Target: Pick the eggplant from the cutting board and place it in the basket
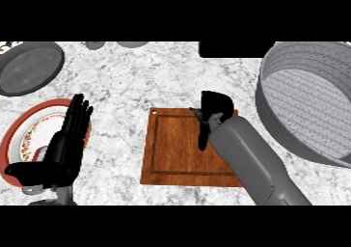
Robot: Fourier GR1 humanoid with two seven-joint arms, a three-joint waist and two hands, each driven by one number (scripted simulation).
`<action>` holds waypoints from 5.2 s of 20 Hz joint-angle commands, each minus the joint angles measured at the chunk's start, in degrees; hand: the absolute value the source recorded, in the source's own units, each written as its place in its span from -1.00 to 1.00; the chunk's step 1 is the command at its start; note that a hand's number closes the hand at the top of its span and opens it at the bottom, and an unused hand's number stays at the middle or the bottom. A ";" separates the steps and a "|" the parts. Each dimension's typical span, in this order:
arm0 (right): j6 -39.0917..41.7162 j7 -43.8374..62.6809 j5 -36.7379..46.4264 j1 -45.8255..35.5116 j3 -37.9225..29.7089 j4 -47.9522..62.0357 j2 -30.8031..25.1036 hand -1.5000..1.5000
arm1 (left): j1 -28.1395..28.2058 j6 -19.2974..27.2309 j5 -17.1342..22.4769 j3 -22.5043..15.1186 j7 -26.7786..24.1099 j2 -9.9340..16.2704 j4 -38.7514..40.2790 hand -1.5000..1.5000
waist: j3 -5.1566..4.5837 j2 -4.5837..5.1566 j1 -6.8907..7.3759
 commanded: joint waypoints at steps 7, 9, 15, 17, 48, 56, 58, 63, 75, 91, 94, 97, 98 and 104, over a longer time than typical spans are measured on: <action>-2.35 -5.26 2.65 0.81 -1.35 5.73 0.24 -1.00 | 0.02 -3.63 0.86 2.98 0.55 1.17 -0.11 0.00 | 0.00 0.06 0.12; -0.07 -0.80 2.23 2.56 -0.89 0.90 1.07 -1.00 | -3.48 -1.85 -0.67 2.62 1.63 -0.76 2.60 0.00 | 0.00 0.01 -0.11; -5.88 -7.26 3.99 -1.11 -3.12 12.98 1.08 -1.00 | 0.08 -1.31 -2.45 1.50 1.93 -1.53 -1.11 0.00 | 0.01 0.13 0.43; -6.10 -4.70 2.95 3.32 1.59 7.34 1.09 -1.00 | -1.42 -3.01 -0.12 3.78 3.64 -0.19 -2.78 0.00 | 0.01 0.02 0.22; -51.06 12.60 16.94 -14.75 -13.23 32.85 -2.57 1.00 | -4.40 -4.55 -2.61 0.38 1.41 -3.29 0.40 0.00 | 0.10 2.16 5.56; -68.12 13.23 23.38 -22.14 -14.10 31.07 -2.06 1.00 | -4.21 -4.02 -2.42 1.92 1.62 -2.89 1.43 0.00 | -0.02 1.03 3.67; -69.41 14.74 25.58 -25.53 -14.23 32.54 -1.74 1.00 | -2.70 -4.44 -3.08 0.82 0.22 -3.11 1.69 0.00 | -0.06 1.05 3.70; -69.51 22.69 30.52 -32.67 -13.13 32.65 1.01 1.00 | -2.22 -4.32 -2.47 2.03 0.70 -2.82 1.98 0.00 | -0.12 0.20 2.51; -60.83 32.20 37.10 -35.58 -18.05 39.40 -2.18 1.00 | -3.73 -2.54 -2.61 4.34 2.23 -2.53 2.42 0.00 | -0.12 -0.07 -0.36; -58.42 26.51 39.18 -24.72 -21.40 29.58 -9.96 1.00 | 0.66 -2.00 -3.39 4.63 0.46 -2.68 0.24 0.00 | -0.04 -1.15 -2.73; -59.52 27.07 40.35 -18.63 -21.26 27.31 -8.72 1.00 | -0.14 -3.72 -1.35 6.52 2.31 -0.85 -0.09 0.00 | -0.04 -1.10 -2.88; -56.26 26.25 40.15 -17.10 -22.34 25.15 -9.25 1.00 | -1.01 -3.69 -1.66 5.51 -0.14 -2.44 1.72 0.00 | -0.07 -0.66 -2.12; -57.14 24.25 39.59 -13.63 -22.22 23.13 -8.94 1.00 | -1.02 -2.53 -2.56 5.42 2.17 -2.21 0.11 0.00 | -0.03 -0.72 -2.08; -53.06 21.51 38.80 -5.15 -22.85 15.26 -10.44 1.00 | 2.16 -3.00 -3.48 3.52 0.76 -2.98 -1.91 0.00 | -0.04 -0.55 -1.38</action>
